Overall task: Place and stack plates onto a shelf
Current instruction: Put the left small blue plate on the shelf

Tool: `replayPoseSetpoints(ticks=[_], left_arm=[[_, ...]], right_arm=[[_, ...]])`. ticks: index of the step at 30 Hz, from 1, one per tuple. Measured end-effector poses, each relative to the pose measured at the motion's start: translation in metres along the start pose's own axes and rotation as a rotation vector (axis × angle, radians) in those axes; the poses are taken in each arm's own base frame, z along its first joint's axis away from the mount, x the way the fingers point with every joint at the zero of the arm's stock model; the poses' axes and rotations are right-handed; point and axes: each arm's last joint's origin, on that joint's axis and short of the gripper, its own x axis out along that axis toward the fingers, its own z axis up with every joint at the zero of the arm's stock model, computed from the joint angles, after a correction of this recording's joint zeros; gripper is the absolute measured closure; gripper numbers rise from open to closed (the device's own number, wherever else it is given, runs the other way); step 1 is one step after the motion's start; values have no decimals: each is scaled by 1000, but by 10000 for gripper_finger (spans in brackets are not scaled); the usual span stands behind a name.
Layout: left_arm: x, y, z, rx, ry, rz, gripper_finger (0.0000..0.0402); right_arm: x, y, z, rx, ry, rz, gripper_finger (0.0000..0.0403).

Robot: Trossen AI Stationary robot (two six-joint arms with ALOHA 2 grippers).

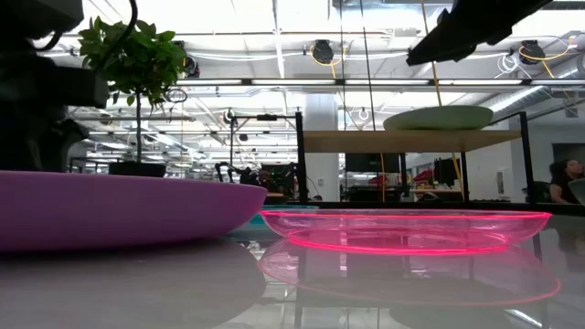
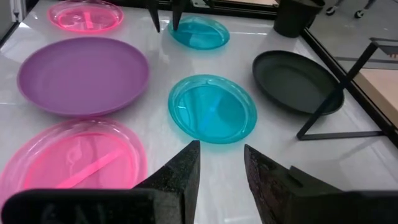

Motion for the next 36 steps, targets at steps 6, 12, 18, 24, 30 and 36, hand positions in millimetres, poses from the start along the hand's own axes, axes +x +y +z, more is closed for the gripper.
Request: replayPoseSetpoints(ticks=[6, 12, 18, 24, 30, 36], left_arm=[[7, 0, -2, 34, 33, 50, 215], [20, 0, -5, 55, 125, 122, 215], [23, -3, -7, 64, 120, 162, 225], [22, -9, -12, 109, 94, 175, 292], [22, -10, -13, 83, 79, 196, 340], [22, -8, -13, 82, 72, 223, 369]], right_arm=[[0, 0, 0, -1, 2, -1, 293], [0, 0, 0, -2, 3, -1, 293], [0, 0, -1, -4, 7, -2, 293], [0, 0, -1, -5, 8, -2, 293], [0, 0, -1, -5, 9, -2, 293], [0, 0, -1, -5, 8, -2, 293]])
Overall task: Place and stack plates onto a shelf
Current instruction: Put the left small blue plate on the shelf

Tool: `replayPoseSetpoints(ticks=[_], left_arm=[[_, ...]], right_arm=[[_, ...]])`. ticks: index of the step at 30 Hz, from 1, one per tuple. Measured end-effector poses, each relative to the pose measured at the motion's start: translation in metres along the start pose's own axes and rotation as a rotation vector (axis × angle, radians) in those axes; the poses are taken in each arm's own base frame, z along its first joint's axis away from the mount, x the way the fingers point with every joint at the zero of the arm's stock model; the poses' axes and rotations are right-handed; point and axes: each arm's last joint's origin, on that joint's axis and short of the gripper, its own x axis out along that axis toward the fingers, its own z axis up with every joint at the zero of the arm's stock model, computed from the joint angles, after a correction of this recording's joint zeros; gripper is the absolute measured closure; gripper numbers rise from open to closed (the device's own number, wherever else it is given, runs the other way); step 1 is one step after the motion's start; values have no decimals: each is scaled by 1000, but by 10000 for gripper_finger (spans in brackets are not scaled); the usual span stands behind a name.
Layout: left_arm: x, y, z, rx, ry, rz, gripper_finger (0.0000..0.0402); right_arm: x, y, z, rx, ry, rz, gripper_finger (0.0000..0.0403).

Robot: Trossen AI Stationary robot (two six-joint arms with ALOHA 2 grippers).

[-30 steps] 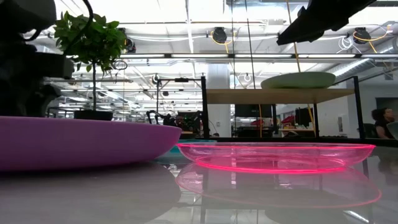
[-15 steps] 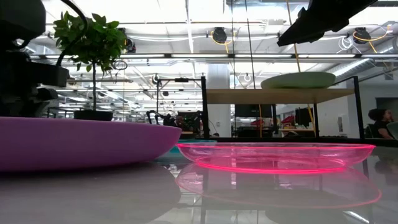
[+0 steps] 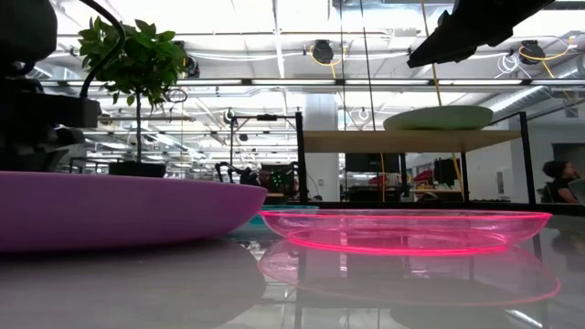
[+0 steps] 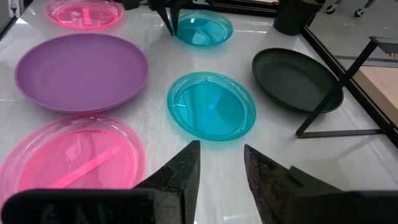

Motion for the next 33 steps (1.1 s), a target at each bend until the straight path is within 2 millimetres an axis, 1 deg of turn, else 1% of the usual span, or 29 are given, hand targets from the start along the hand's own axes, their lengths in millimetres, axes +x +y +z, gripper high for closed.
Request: replayPoseSetpoints(ticks=[5, 13, 20, 27, 33], left_arm=[[0, 0, 0, -1, -2, 2, 393], [-3, -2, 4, -4, -5, -16, 396], [-14, -6, 14, 45, -33, -41, 397], [-23, -4, 24, 90, -43, -16, 398], [-35, -4, 37, 133, -71, -24, 398]], right_arm=[[0, 0, 0, 0, 0, 0, 293], [0, 0, 0, 0, 0, 0, 293], [0, 0, 0, 0, 0, 0, 293], [0, 0, 0, 0, 0, 0, 293], [0, 0, 0, 0, 0, 0, 293]])
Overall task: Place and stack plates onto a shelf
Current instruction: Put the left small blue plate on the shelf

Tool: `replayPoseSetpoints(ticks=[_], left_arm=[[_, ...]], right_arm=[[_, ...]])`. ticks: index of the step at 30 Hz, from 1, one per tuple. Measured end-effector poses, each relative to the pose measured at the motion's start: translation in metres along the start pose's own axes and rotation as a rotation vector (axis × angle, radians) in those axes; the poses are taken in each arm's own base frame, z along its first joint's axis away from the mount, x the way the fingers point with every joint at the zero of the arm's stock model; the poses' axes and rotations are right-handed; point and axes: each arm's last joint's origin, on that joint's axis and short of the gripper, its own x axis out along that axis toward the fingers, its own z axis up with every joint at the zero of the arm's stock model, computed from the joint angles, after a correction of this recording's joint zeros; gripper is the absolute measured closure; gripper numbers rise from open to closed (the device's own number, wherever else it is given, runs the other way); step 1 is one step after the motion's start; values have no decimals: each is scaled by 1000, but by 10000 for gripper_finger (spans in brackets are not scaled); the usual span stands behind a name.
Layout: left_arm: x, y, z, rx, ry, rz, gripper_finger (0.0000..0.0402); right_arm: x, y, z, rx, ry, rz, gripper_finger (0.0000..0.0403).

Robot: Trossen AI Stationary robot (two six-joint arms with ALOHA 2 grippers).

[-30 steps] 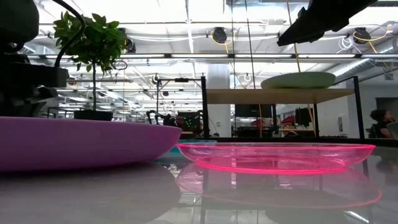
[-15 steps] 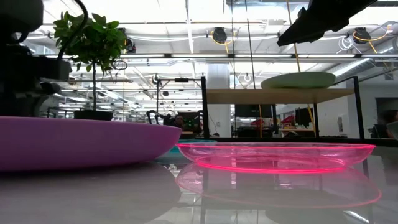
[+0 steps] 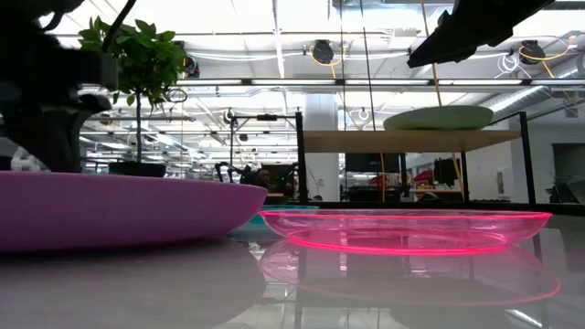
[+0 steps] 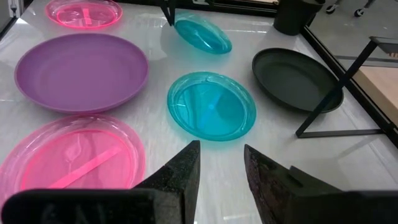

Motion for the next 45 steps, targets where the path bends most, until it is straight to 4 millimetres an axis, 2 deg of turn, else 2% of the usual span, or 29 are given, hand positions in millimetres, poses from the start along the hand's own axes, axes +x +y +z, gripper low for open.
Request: replayPoseSetpoints(ticks=[3, 8, 16, 27, 35, 45], left_arm=[[-9, 2, 7, 30, 7, 6, 398], [-36, 8, 21, 124, 23, 53, 398], [-80, 16, 54, 333, -129, 139, 398], [-117, 62, 101, 404, -293, 217, 398], [-120, 88, 130, 528, -466, 277, 399], [-97, 112, 162, 619, -536, 381, 399]], right_arm=[[0, 0, 0, 0, 0, 0, 293], [1, 0, -3, -1, 1, -1, 293], [7, -1, -21, -3, 32, -9, 293], [10, 0, -28, 20, -9, 5, 293], [13, 2, -33, 120, -31, 65, 293], [11, 7, -36, 168, -53, 99, 293]])
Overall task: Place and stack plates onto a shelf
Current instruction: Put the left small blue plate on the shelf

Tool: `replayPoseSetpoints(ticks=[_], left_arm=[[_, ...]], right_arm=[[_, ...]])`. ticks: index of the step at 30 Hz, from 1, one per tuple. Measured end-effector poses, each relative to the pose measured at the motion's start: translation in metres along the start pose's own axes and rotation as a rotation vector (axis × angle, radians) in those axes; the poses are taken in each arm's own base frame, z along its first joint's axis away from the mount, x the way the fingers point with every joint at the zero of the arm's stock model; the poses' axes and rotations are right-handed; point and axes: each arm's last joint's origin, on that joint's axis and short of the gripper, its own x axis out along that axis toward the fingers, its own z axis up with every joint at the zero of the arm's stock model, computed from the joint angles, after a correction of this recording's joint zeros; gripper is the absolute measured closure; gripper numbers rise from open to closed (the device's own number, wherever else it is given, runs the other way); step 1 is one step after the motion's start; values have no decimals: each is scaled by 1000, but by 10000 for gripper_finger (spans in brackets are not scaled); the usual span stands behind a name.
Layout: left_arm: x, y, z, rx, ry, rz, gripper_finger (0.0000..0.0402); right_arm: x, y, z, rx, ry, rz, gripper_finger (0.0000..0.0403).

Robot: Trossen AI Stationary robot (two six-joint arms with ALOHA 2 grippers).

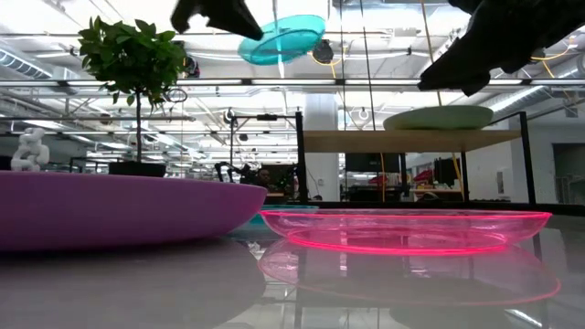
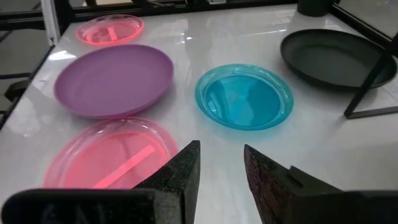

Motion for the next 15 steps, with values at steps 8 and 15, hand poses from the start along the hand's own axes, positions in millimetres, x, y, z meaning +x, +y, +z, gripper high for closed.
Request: replayPoseSetpoints(ticks=[8, 15], left_arm=[[40, 14, 5, 19, -118, 99, 399], [79, 16, 5, -23, -150, 187, 399]], right_arm=[[0, 1, 1, 6, -15, 6, 293], [0, 1, 1, 2, -8, 4, 293]])
